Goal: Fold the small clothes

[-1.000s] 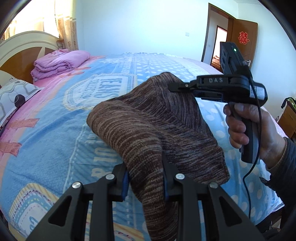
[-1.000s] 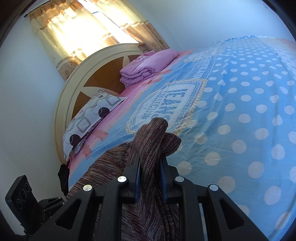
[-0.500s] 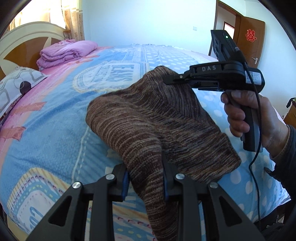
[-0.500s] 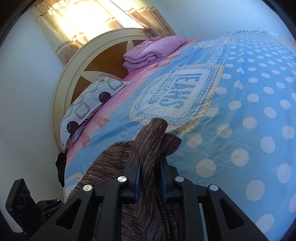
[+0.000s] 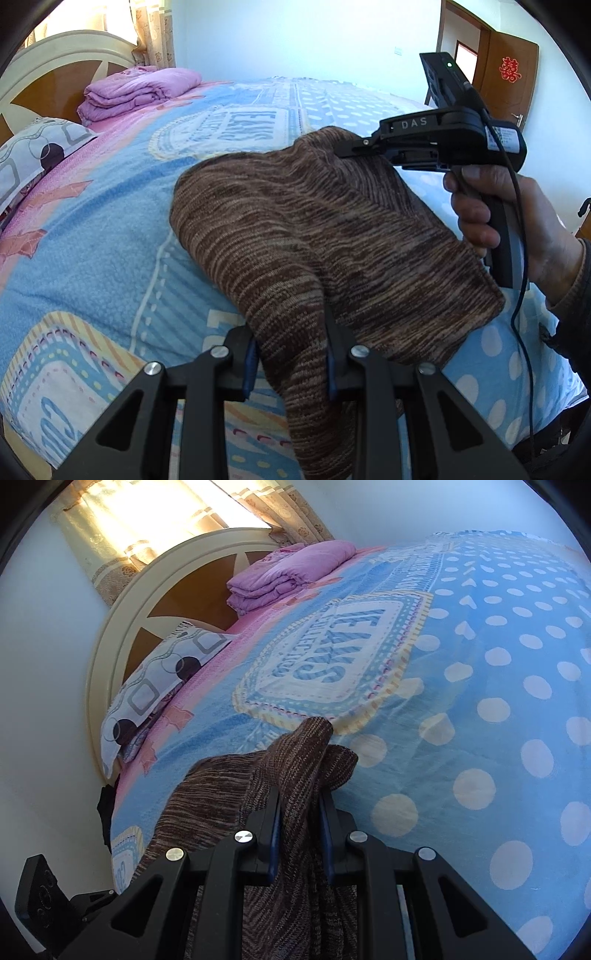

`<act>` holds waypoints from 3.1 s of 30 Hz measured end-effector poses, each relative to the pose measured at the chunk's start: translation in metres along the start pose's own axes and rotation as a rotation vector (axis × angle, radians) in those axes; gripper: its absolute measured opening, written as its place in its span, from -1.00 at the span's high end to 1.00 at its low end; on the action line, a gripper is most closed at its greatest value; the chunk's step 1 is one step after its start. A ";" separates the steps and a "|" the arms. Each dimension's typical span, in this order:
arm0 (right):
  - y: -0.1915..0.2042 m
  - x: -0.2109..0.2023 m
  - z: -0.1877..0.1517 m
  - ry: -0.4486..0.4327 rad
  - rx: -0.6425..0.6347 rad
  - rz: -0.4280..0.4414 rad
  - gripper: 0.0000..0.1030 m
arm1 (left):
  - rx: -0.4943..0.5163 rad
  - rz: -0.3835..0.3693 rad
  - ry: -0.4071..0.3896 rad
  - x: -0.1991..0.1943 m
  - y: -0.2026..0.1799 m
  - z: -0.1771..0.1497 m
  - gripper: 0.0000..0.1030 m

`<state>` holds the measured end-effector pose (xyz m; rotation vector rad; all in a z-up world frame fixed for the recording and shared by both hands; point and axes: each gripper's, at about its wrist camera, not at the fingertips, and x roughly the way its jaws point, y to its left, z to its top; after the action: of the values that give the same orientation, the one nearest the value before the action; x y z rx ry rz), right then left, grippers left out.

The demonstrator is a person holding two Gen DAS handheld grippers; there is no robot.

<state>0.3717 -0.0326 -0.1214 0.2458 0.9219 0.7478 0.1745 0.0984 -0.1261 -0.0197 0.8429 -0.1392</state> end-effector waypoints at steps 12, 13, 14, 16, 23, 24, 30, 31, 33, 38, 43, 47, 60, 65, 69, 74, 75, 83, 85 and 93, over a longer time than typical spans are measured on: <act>-0.012 0.012 -0.006 0.024 0.008 -0.051 0.65 | 0.036 0.055 -0.028 0.000 -0.012 -0.006 0.34; -0.012 0.013 -0.006 0.026 0.004 -0.055 0.65 | 0.034 0.054 -0.029 0.000 -0.012 -0.006 0.34; -0.012 0.014 -0.006 0.032 0.003 -0.058 0.65 | 0.034 0.055 -0.030 0.000 -0.012 -0.006 0.32; -0.016 0.017 -0.005 0.046 0.012 -0.061 0.65 | 0.032 0.062 -0.036 0.000 -0.014 -0.009 0.27; -0.005 -0.009 -0.011 0.034 -0.015 -0.093 0.45 | 0.019 0.073 -0.044 -0.014 -0.015 -0.007 0.08; -0.002 -0.019 -0.014 0.027 -0.023 -0.092 0.43 | 0.014 0.072 -0.055 -0.019 -0.014 -0.006 0.01; 0.017 -0.090 -0.063 0.008 -0.024 -0.017 0.24 | 0.004 0.198 -0.221 -0.049 -0.004 0.005 -0.66; 0.019 -0.094 -0.072 0.016 -0.017 -0.011 0.24 | 0.005 0.232 -0.228 -0.046 -0.002 0.009 -0.75; 0.025 -0.098 -0.093 0.043 -0.024 0.007 0.24 | 0.006 0.285 -0.228 -0.036 0.003 0.013 -0.77; 0.029 -0.085 -0.129 0.108 -0.054 -0.047 0.85 | 0.016 0.355 -0.186 -0.008 0.012 0.017 -0.77; 0.030 -0.110 -0.133 0.039 -0.075 -0.089 0.94 | 0.007 0.349 -0.147 -0.004 0.009 0.010 -0.79; 0.015 -0.098 -0.139 0.084 -0.039 -0.104 0.94 | 0.003 0.347 -0.121 0.007 0.010 0.009 -0.88; 0.009 -0.098 -0.151 0.038 0.022 -0.111 0.71 | -0.088 0.274 -0.111 -0.002 0.020 0.004 -1.00; 0.038 -0.143 -0.158 -0.097 0.005 -0.224 -0.09 | -0.028 0.251 -0.157 -0.044 0.007 -0.003 -1.00; 0.069 -0.170 -0.162 -0.167 -0.075 -0.264 -0.09 | -0.020 0.222 -0.210 -0.075 0.002 -0.005 -1.00; 0.105 -0.189 -0.165 -0.222 -0.177 -0.280 -0.09 | -0.012 0.204 -0.257 -0.098 -0.008 -0.001 -1.00; 0.110 -0.192 -0.165 -0.231 -0.191 -0.278 -0.09 | -0.009 0.202 -0.264 -0.100 -0.010 0.000 -1.00; 0.119 -0.204 -0.167 -0.270 -0.191 -0.272 -0.11 | 0.006 0.192 -0.301 -0.117 -0.020 0.001 -1.00; 0.119 -0.205 -0.169 -0.271 -0.189 -0.273 -0.12 | 0.005 0.193 -0.305 -0.119 -0.021 0.001 -1.00; 0.120 -0.205 -0.173 -0.275 -0.193 -0.269 -0.12 | 0.004 0.193 -0.306 -0.121 -0.023 -0.001 -1.00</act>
<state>0.0995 -0.1048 -0.0361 0.0502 0.6024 0.5333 0.0918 0.0916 -0.0355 0.0429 0.5353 0.0434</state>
